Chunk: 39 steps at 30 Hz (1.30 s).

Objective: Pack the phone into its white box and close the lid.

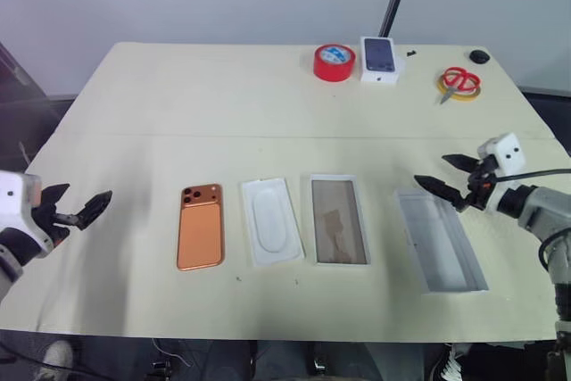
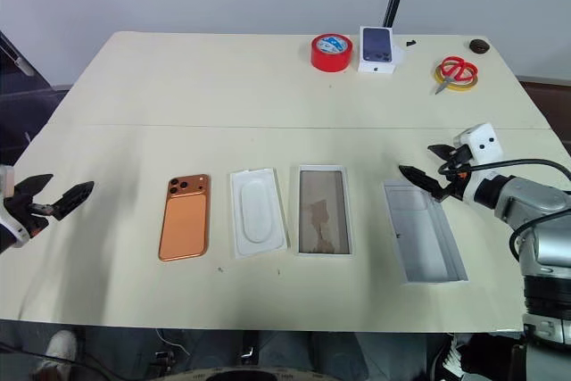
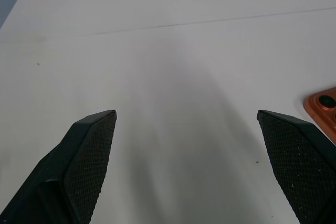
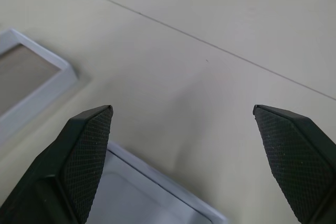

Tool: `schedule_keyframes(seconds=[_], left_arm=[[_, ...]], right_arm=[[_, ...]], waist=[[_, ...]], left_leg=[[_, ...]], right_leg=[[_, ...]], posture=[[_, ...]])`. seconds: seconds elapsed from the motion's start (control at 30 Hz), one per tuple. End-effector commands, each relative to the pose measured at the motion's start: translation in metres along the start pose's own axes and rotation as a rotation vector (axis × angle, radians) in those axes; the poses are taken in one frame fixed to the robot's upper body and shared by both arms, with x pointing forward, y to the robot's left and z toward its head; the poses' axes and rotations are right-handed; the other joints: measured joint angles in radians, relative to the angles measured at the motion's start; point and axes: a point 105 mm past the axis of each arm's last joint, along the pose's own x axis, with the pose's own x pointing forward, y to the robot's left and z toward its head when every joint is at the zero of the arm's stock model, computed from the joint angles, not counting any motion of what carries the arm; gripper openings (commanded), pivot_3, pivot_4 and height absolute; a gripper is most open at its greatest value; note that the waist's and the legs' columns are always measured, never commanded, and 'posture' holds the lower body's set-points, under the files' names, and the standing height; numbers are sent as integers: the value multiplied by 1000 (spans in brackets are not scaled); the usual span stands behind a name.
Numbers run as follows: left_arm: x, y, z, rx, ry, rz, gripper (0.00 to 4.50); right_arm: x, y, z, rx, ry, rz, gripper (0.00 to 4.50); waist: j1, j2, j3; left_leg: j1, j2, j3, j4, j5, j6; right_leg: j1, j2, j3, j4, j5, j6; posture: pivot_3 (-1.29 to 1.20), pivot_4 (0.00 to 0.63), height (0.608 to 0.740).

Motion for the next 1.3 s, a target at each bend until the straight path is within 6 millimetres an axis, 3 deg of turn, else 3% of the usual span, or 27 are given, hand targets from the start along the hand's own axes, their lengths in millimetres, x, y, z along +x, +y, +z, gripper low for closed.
schedule_keyframes(seconds=[0.03,0.2,0.33,0.57,0.83,1.03,1.3], left_arm=[[-3,0,14,30,-35,1,4500],[0,-8,14,20,-37,-23,4500],[10,-27,19,5,-53,-80,4500],[29,-113,22,-53,-27,-334,4500],[29,-200,15,-279,119,-534,4500],[25,-221,-12,-365,334,-534,4500],[34,-238,-23,-535,413,-501,4500]], right_arm=[[2,6,13,-25,-45,16,4460],[5,15,18,-37,-66,39,4460],[11,27,24,-68,-75,88,4460],[32,62,43,-178,-88,239,4460],[43,89,45,-246,-88,348,4460],[43,93,45,-259,-88,365,4460],[35,111,37,-308,-1,475,4460]], waist=[[0,0,0],[0,0,0],[0,0,0],[-1,0,0],[1,0,0],[0,-1,0],[5,0,0]], left_leg=[[0,0,0,0,0,0],[0,0,0,0,0,0],[0,0,0,0,0,0],[0,0,0,0,0,0],[0,0,-1,2,0,0],[0,-1,-3,2,0,0],[0,-2,-3,3,0,0]], right_leg=[[0,0,0,0,0,0],[0,0,0,0,0,0],[0,0,0,0,0,0],[0,0,0,0,0,0],[1,1,0,1,0,1],[1,3,0,2,0,1],[2,2,0,3,0,1]], posture=[[0,150,732],[0,150,732],[0,150,732],[0,150,732],[0,150,732],[0,150,732],[0,150,732]])
